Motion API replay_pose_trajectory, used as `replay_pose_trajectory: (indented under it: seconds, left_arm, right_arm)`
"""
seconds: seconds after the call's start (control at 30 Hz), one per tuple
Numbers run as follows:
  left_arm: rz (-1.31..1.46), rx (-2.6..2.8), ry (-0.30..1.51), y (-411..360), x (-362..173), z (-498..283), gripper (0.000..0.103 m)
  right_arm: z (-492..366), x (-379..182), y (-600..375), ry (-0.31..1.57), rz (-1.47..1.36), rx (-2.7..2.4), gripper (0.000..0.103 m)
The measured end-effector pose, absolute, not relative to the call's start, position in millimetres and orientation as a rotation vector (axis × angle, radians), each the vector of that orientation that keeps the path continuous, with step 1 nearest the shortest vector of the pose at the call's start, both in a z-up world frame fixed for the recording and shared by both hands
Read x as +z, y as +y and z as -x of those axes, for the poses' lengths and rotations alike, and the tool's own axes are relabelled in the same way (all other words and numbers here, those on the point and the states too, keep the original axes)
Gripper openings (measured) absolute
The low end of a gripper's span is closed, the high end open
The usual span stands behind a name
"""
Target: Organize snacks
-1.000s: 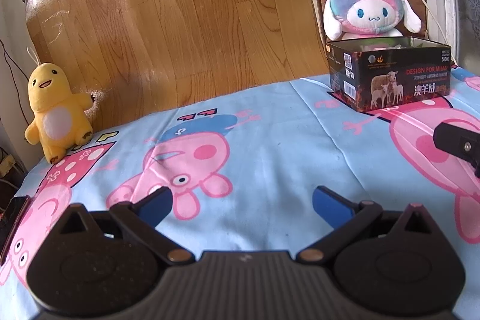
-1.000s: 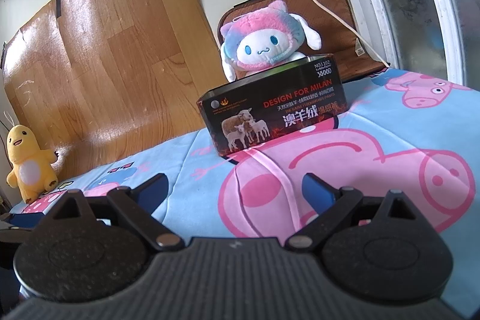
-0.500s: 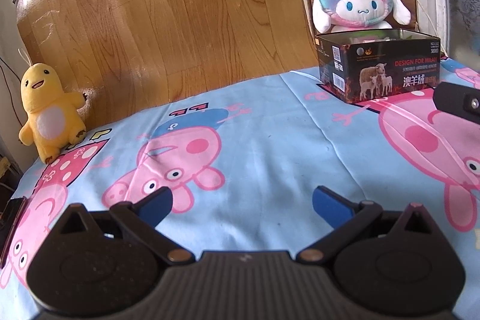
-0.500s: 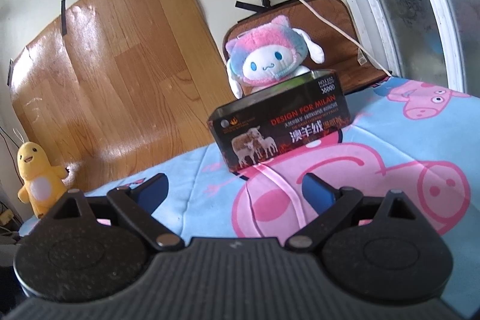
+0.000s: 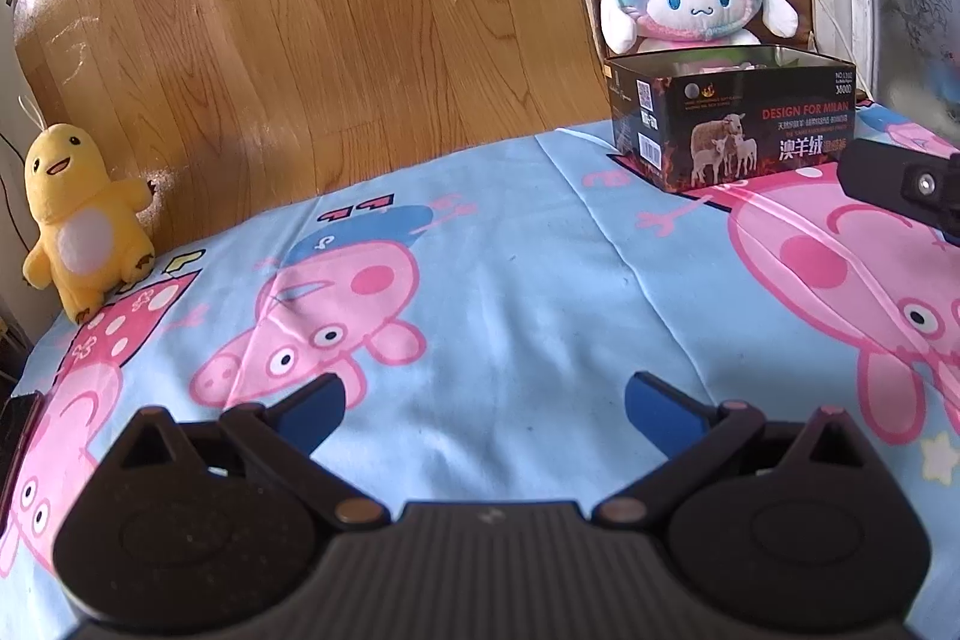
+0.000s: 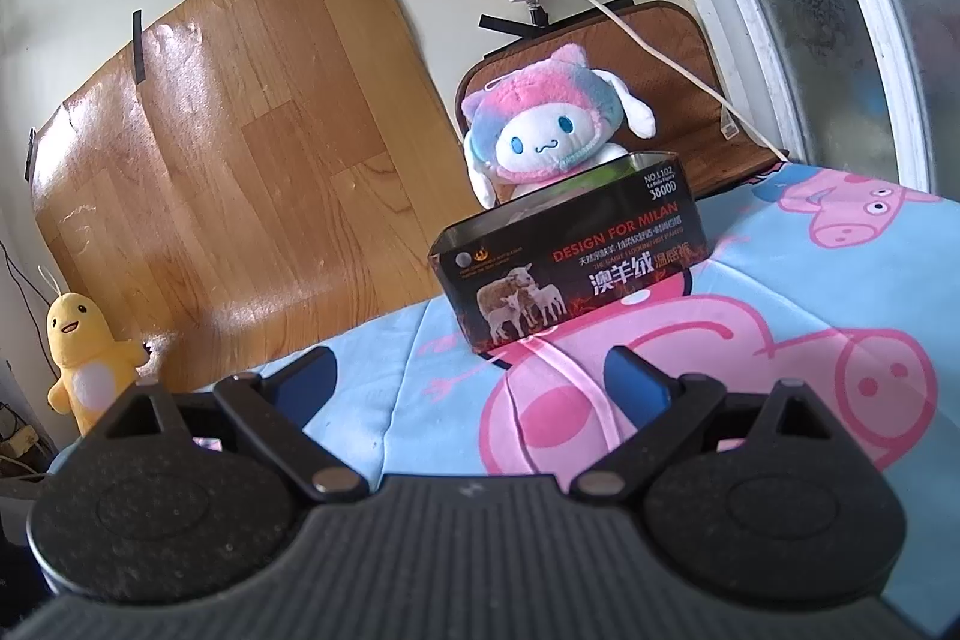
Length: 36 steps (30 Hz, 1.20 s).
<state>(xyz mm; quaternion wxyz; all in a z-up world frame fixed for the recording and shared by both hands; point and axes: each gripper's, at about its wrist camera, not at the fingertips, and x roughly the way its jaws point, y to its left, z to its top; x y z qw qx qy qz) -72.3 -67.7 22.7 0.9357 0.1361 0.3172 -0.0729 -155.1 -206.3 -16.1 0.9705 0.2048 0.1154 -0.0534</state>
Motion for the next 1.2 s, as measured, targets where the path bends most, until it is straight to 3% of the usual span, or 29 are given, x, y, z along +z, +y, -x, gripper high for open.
replay_pose_trajectory:
  seconds: [1.2]
  left_arm:
    - [-0.272, -0.166, 0.681, -66.5, 16.2, 69.1, 0.103]
  right_arm:
    - [155.3, -20.6, -205.7, 0.243, -0.423, -0.113, 0.097]
